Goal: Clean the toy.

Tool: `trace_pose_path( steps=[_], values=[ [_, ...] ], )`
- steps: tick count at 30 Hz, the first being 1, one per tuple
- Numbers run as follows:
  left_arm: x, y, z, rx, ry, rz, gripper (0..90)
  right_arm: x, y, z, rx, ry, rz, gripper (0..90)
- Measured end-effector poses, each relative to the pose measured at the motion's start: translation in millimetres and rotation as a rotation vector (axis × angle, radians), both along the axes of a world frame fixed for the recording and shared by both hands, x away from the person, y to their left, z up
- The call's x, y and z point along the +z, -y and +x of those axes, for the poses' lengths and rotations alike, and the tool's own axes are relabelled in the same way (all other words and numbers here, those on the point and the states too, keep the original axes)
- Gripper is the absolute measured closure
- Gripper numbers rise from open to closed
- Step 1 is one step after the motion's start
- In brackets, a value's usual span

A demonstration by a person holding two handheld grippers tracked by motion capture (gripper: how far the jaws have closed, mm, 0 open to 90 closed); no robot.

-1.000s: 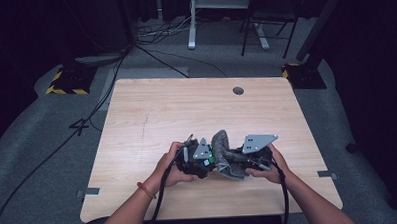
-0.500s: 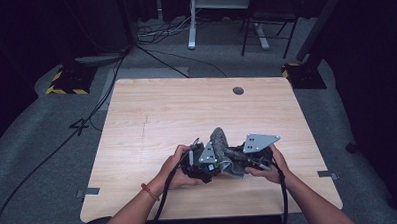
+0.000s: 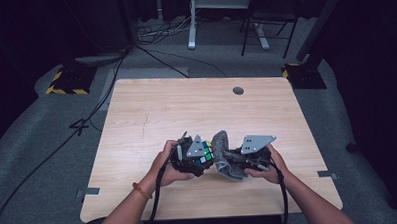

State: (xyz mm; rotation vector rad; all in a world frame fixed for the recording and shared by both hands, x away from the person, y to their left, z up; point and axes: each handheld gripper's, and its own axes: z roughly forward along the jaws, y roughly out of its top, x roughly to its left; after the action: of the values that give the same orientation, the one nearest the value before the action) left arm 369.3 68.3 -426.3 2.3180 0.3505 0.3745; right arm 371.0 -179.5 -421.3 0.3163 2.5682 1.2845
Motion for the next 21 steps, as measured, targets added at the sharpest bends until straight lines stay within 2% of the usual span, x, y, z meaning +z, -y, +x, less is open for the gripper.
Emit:
trace_pose_path(
  steps=[5, 8, 11, 17, 19, 21],
  values=[
    [-7.8, 7.6, 0.5, -0.011, -0.026, 0.024, 33.4, 8.8, -4.1, -10.9, 0.041, 0.023, 0.034, 77.3],
    [-13.0, 15.7, -2.2, -0.039, -0.039, 0.043, 33.4, 12.2, -5.8, -16.0, 0.048, 0.039, 0.045, 77.3],
    [-15.5, 24.4, -6.9, -0.070, -0.036, 0.066, 33.4, 14.5, -4.9, -17.0, 0.047, 0.051, 0.053, 77.4],
    [-13.8, 27.6, -9.1, -0.081, -0.038, 0.042, 33.4, 11.0, 1.9, -6.5, 0.004, 0.049, 0.052, 77.5],
    [-12.3, 27.3, -10.1, -0.084, -0.029, 0.042, 33.4, 5.6, 4.5, 0.1, -0.020, 0.019, 0.047, 77.5],
    [-10.0, 25.3, -10.8, -0.081, -0.023, 0.037, 33.4, 1.3, 6.2, 4.7, -0.032, 0.008, 0.031, 77.5]
  ],
)
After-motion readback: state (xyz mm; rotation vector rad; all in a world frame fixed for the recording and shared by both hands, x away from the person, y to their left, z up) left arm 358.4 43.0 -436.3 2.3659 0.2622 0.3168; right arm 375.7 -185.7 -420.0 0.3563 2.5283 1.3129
